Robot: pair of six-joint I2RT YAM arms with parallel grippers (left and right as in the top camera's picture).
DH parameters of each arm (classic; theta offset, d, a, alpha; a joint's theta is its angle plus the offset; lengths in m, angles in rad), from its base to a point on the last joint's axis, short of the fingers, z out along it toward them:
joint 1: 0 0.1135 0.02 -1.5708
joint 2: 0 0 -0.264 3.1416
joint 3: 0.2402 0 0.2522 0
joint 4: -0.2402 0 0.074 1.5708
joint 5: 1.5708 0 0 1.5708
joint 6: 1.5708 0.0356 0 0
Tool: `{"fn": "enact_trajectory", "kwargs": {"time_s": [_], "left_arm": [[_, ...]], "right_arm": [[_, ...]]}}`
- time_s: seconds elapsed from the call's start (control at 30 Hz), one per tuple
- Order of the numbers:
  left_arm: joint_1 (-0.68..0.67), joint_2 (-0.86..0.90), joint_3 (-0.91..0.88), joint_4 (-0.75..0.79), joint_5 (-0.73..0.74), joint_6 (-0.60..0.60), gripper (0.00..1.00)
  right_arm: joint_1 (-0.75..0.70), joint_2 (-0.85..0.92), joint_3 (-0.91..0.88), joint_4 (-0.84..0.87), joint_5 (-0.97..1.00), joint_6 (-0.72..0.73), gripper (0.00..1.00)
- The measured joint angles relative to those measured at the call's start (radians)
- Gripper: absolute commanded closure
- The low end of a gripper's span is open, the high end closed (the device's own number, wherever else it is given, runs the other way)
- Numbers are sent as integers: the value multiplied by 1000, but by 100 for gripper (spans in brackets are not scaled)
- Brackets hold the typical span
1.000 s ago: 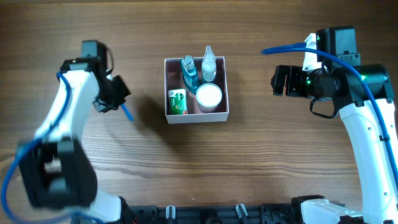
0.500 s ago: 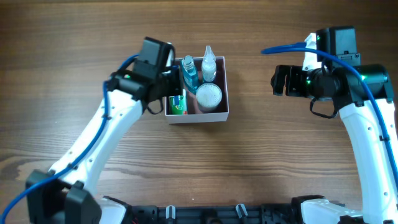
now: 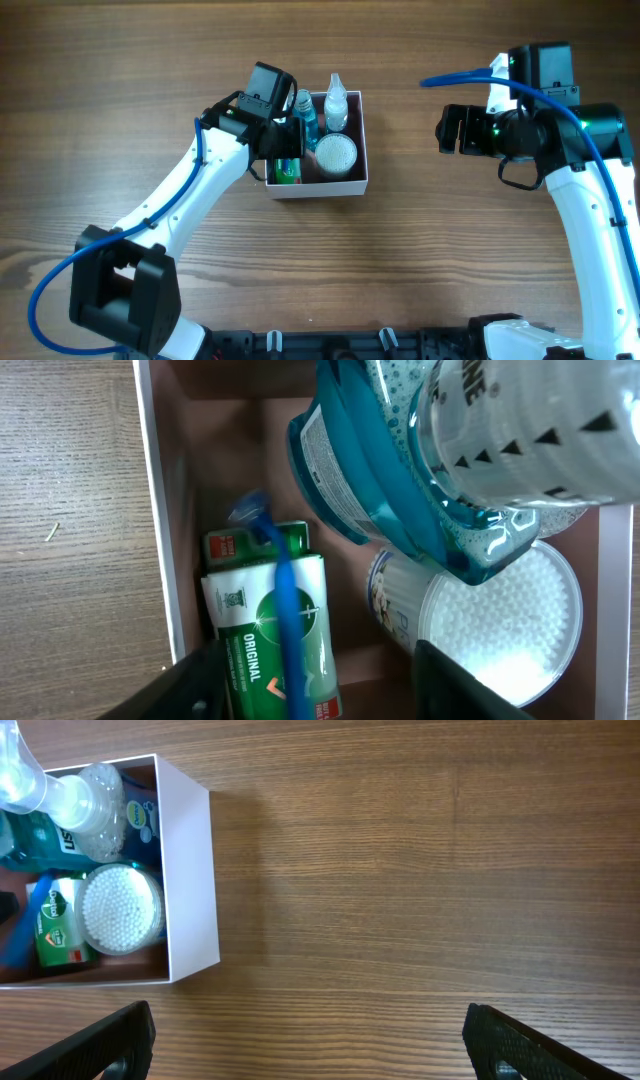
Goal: Pack container
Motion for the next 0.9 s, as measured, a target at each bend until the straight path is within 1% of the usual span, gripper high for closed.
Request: {"fn": "enact_trajectory", "kwargs": {"time_s": [0.2, 0.33, 0.5, 0.63, 0.8, 0.9], "left_arm": [[18, 0, 0, -10, 0, 0, 28], [48, -6, 0, -54, 0, 0, 25], [127, -59, 0, -98, 0, 0, 20], [240, -127, 0, -82, 0, 2, 0], [390, -149, 0, -3, -5, 0, 0], [441, -149, 0, 31, -8, 0, 0]], "right_arm": [[0, 0, 0, 0, 0, 0, 0], [0, 0, 0, 1, 0, -9, 0], [0, 0, 0, 44, 0, -22, 0], [0, 0, -2, 163, -23, -48, 0], [0, 0, -4, 386, -42, -72, 0], [0, 5, -4, 456, -44, -82, 0]]}}
